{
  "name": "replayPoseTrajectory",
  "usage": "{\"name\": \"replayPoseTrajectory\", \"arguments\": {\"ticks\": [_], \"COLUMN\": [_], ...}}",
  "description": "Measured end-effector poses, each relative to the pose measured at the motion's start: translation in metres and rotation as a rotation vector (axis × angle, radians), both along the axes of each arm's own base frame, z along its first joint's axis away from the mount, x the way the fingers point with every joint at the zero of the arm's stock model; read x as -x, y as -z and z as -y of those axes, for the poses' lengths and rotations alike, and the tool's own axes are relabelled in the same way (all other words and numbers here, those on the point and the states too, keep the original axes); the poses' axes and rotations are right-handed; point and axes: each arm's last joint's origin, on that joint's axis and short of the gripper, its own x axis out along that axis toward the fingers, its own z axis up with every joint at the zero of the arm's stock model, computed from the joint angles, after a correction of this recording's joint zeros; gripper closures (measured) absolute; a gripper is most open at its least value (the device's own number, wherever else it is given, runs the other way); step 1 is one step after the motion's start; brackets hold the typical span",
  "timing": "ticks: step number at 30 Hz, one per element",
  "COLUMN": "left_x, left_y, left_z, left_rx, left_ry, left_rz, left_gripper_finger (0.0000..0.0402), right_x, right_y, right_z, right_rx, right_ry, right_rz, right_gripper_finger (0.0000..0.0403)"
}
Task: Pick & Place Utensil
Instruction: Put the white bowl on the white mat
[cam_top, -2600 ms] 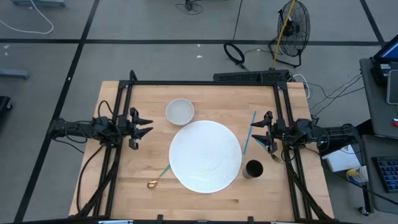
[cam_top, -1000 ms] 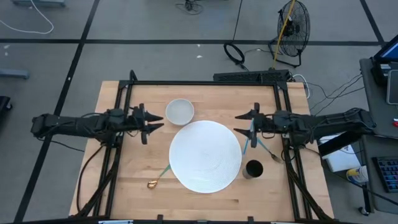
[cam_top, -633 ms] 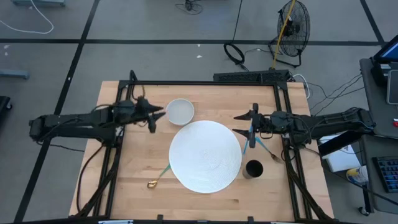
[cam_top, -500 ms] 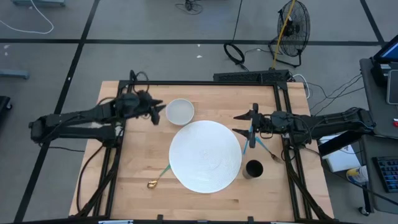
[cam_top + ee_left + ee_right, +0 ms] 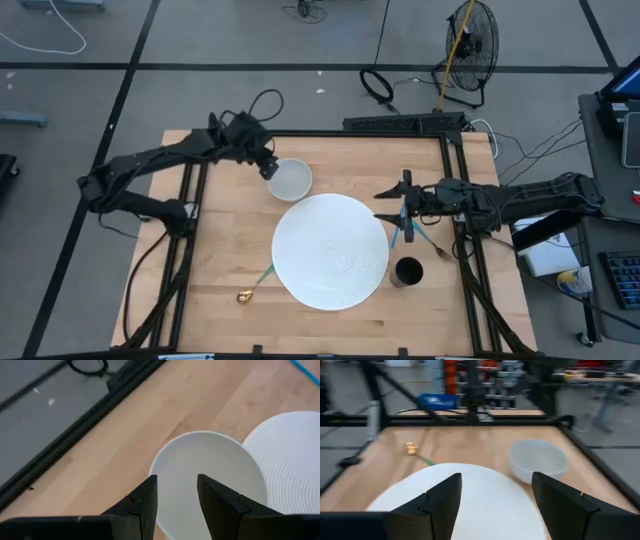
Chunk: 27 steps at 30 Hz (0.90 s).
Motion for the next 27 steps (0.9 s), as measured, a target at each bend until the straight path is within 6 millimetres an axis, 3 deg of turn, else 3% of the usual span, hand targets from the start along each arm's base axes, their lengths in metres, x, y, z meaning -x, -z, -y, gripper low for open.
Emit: {"name": "replayPoseTrajectory", "arguments": {"ticks": [11,27], "left_x": [0.0,-0.014], "left_y": [0.038,0.063], "left_z": [-0.039,-0.043], "left_rx": [0.142,0.216], "left_ry": [-0.107,-0.044], "left_rz": [-0.104,-0.132], "left_gripper_finger": [0.0256,0.0256], "right_x": [0.0,0.0], "right_y": [0.0,0.0], "right_z": [0.0,0.0], "right_rx": [0.003,0.006], "right_ry": [0.007,0.006], "right_rz": [0.0,-0.001], "right_gripper_finger": [0.0165,0.0165]}}
